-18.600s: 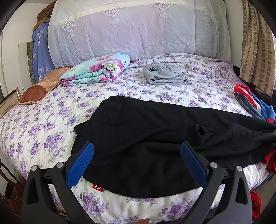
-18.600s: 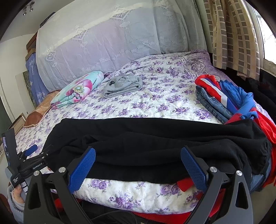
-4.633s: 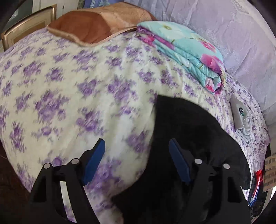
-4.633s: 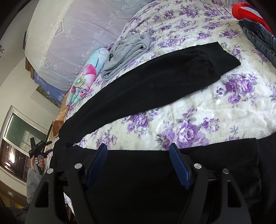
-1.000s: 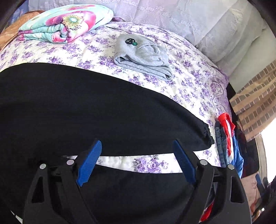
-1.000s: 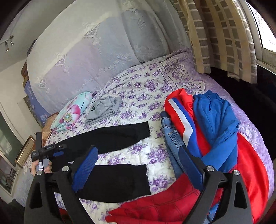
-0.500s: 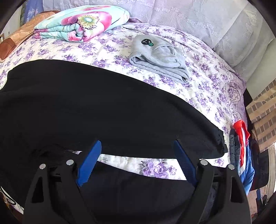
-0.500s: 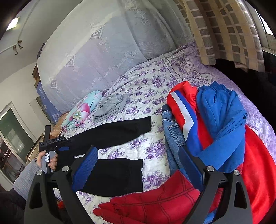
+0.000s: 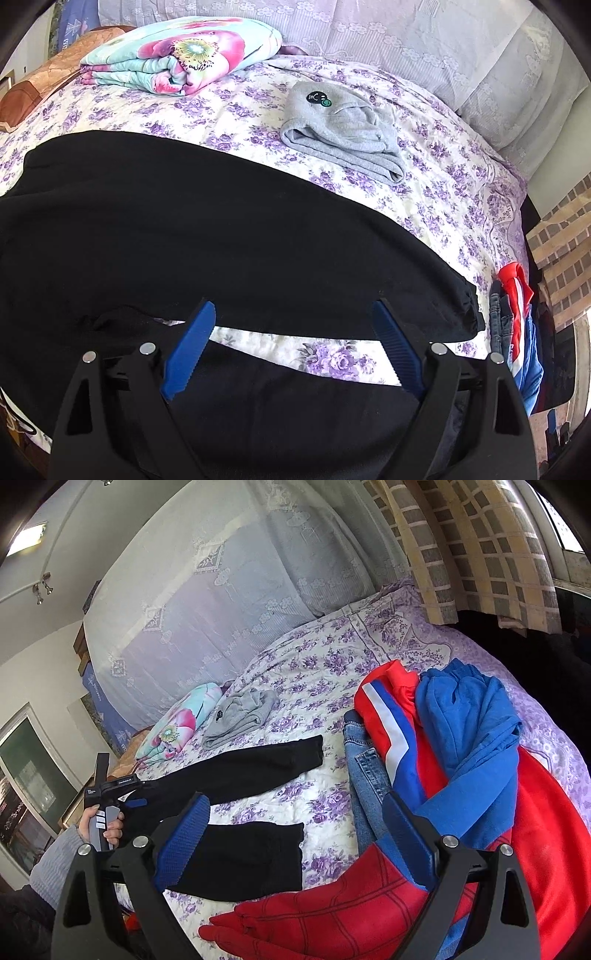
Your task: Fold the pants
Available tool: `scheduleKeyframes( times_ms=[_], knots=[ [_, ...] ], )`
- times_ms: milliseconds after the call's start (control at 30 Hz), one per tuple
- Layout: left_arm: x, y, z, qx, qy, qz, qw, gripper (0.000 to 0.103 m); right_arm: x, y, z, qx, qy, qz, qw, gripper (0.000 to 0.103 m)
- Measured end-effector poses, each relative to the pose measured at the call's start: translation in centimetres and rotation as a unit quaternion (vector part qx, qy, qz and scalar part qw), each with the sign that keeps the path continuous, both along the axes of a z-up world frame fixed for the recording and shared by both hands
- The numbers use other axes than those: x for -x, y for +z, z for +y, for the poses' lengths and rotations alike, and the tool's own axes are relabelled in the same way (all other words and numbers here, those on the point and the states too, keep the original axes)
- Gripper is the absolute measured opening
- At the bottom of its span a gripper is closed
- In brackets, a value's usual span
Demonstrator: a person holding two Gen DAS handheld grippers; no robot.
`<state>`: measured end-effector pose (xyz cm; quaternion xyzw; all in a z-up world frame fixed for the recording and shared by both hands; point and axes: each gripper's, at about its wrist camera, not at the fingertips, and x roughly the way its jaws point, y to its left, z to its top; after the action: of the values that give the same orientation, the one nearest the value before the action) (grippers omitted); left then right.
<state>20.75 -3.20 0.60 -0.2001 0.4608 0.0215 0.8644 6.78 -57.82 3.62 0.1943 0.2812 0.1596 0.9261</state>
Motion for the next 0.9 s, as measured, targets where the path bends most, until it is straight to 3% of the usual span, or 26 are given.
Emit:
scheduleKeyframes(
  times_ms=[600, 767, 900],
  knots=[
    [1.3, 0.6, 1.4, 0.011, 0.000, -0.013, 0.9998, 0.085, -0.2, -0.4, 0.3, -0.026, 0.019, -0.015, 0.999, 0.095],
    [3.4, 1.8, 4.9, 0.027, 0.012, -0.043, 0.9986, 0.087, -1.1, 0.1, 1.2, -0.055, 0.039, -0.033, 0.997, 0.095],
    [5.7, 2.2, 9.6, 0.031, 0.038, -0.067, 0.9965, 0.088, -3.3, -0.2, 4.0, -0.082, 0.076, -0.006, 0.994, 0.095]
  ],
)
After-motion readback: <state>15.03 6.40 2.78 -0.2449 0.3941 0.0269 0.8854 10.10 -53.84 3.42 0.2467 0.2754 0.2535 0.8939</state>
